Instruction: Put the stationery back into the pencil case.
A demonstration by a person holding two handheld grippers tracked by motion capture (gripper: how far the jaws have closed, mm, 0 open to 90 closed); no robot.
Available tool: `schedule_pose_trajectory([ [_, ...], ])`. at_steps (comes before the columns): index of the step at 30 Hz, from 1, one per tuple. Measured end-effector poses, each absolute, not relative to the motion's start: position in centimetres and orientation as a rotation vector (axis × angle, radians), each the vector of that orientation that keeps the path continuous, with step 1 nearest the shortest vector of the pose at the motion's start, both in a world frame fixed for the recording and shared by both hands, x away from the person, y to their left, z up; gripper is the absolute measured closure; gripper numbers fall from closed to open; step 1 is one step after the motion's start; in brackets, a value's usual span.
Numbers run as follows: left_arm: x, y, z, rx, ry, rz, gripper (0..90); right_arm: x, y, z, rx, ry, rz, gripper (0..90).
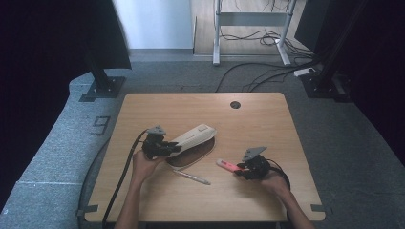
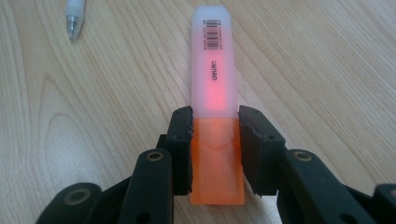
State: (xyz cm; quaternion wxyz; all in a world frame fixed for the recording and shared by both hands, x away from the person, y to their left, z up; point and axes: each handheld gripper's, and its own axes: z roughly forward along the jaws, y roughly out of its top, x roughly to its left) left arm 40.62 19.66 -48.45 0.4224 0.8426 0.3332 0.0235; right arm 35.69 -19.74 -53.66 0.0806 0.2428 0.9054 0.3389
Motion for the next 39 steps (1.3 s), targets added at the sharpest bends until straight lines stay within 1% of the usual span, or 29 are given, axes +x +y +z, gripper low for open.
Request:
schedule_pose_trajectory([
  [9, 40.6, 19.8, -48.3, 2.095, 0.842, 0.081, 75.4, 35.6, -20.3, -53.5, 0.789, 2.656, 1.017, 65.9],
  [22, 40.4, 19.8, -48.1, 2.078, 0.841, 0.117, 76.9, 35.6, -20.3, -51.4, 0.803, 2.612, 1.087, 65.9],
  [39, 40.3, 19.9, -47.9, 2.068, 0.839, 0.124, 76.8, 37.7, -16.4, -50.3, 0.767, 2.635, 1.102, 65.9],
])
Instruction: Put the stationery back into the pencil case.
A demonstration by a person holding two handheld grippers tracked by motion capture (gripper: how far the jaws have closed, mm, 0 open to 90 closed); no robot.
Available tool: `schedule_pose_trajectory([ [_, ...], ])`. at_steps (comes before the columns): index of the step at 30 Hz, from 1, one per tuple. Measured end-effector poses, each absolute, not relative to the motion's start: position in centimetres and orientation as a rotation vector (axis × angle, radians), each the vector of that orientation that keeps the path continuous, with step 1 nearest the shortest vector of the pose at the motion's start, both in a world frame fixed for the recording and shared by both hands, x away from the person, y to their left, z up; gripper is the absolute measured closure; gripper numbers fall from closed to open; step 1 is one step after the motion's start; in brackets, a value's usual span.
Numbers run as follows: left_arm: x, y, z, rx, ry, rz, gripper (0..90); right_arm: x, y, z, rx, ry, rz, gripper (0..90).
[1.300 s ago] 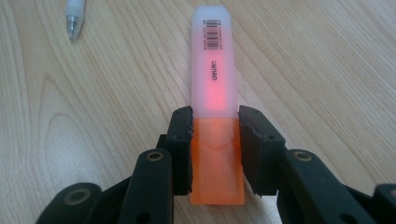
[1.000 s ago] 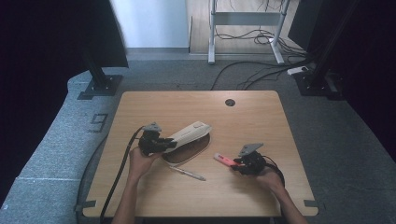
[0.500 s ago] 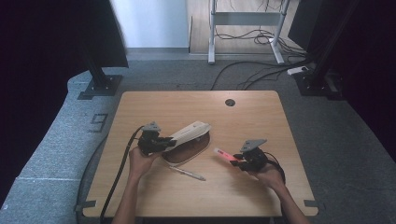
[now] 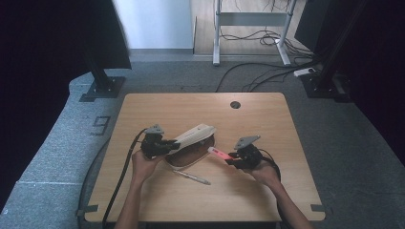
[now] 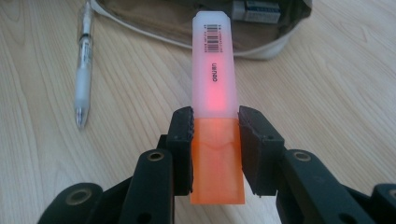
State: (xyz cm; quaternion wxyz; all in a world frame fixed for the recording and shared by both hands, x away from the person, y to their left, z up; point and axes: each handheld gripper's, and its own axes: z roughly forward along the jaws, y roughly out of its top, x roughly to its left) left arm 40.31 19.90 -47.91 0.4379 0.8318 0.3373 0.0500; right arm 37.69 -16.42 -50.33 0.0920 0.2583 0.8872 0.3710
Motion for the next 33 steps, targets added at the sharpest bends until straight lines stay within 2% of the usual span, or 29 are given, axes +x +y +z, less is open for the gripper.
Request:
schedule_pose_trajectory([
  [33, 40.3, 19.9, -47.8, 2.066, 0.838, 0.112, 76.5, 41.8, -7.0, -50.9, 0.616, 2.730, 1.027, 65.8],
])
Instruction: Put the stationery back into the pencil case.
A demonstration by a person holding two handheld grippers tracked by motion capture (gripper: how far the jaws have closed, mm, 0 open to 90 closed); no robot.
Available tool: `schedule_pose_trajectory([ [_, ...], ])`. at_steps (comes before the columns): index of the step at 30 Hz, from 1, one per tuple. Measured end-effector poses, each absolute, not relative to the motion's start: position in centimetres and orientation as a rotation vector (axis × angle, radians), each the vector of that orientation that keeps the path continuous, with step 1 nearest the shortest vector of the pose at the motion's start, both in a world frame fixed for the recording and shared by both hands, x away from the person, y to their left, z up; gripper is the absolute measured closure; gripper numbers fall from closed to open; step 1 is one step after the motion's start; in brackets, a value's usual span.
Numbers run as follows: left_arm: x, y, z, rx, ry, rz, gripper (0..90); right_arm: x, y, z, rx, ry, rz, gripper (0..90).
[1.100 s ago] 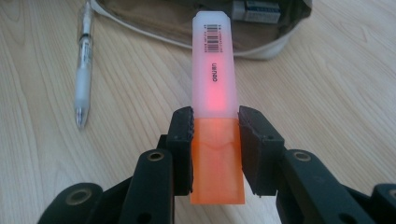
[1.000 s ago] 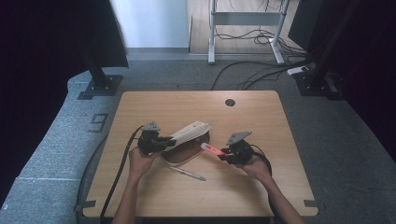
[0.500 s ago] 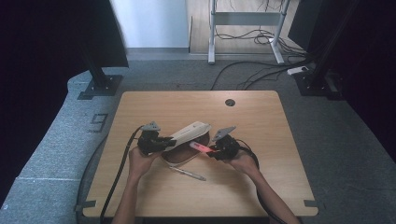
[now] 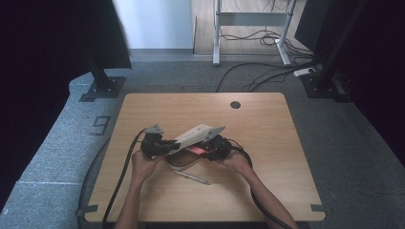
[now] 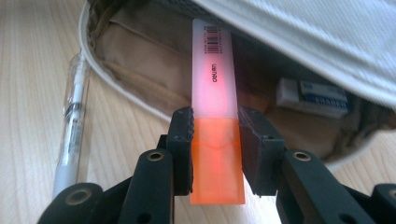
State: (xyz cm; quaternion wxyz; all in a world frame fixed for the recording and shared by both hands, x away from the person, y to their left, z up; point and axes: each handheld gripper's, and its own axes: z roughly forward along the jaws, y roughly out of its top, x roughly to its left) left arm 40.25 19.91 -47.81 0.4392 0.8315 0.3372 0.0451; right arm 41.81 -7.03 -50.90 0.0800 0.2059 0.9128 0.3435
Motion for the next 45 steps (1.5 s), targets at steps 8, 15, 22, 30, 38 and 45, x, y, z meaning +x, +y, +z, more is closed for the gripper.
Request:
schedule_pose_trajectory([
  [8, 40.3, 19.9, -47.8, 2.065, 0.836, 0.106, 76.5, 42.6, -5.1, -51.6, 0.585, 2.731, 1.023, 65.7],
  [15, 40.3, 19.9, -47.9, 2.069, 0.834, 0.102, 76.4, 43.0, -4.4, -52.1, 0.579, 2.711, 1.031, 65.5],
  [22, 40.3, 20.0, -47.9, 2.071, 0.837, 0.095, 76.3, 43.0, -4.6, -52.3, 0.578, 2.673, 1.023, 57.5],
  [30, 40.3, 20.0, -47.9, 2.071, 0.838, 0.092, 76.2, 42.6, -5.7, -52.1, 0.586, 2.656, 0.955, 53.1],
  [38, 40.4, 20.0, -48.0, 2.072, 0.837, 0.090, 76.1, 42.9, -7.1, -51.7, 0.653, 2.599, 0.960, 54.2],
  [45, 40.4, 20.0, -48.0, 2.074, 0.837, 0.090, 76.0, 43.0, -7.5, -51.9, 0.693, 2.617, 0.970, 60.5],
])
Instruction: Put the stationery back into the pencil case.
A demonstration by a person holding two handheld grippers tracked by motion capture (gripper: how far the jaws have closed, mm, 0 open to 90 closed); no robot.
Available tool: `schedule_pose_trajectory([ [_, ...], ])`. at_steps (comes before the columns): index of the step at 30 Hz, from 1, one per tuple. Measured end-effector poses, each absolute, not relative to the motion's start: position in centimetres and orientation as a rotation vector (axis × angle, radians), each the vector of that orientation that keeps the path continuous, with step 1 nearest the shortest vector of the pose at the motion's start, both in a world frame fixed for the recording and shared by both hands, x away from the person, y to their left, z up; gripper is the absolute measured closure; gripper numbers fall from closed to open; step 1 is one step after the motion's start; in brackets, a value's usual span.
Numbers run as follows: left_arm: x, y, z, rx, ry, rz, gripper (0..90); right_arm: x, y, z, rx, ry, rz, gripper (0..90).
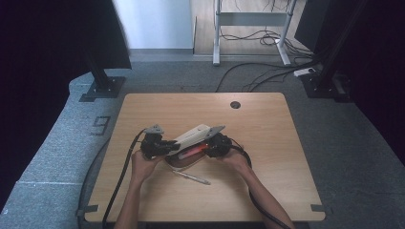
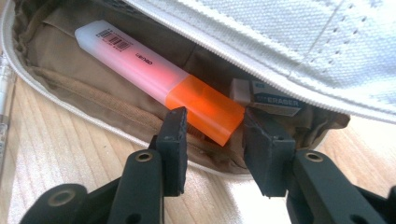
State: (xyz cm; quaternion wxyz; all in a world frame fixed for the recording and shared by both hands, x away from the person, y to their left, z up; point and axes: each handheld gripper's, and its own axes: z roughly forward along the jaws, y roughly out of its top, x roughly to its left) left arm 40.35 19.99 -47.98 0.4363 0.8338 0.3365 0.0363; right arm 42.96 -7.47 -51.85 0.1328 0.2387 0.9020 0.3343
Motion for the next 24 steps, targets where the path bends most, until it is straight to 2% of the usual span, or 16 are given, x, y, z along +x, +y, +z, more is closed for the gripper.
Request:
schedule_pose_trajectory([
  [3, 40.3, 20.0, -48.0, 2.075, 0.837, 0.092, 75.9, 43.1, -7.5, -51.8, 0.715, 2.617, 1.000, 64.3],
  [9, 40.3, 20.0, -48.0, 2.076, 0.836, 0.092, 75.9, 43.1, -6.6, -52.0, 0.707, 2.610, 1.000, 65.7],
  [16, 40.3, 20.0, -47.9, 2.080, 0.835, 0.095, 75.8, 43.2, -5.1, -52.9, 0.701, 2.599, 0.977, 66.2],
  [24, 40.3, 20.1, -47.9, 2.076, 0.834, 0.096, 75.7, 43.2, -5.4, -52.4, 0.720, 2.602, 1.028, 65.5],
])
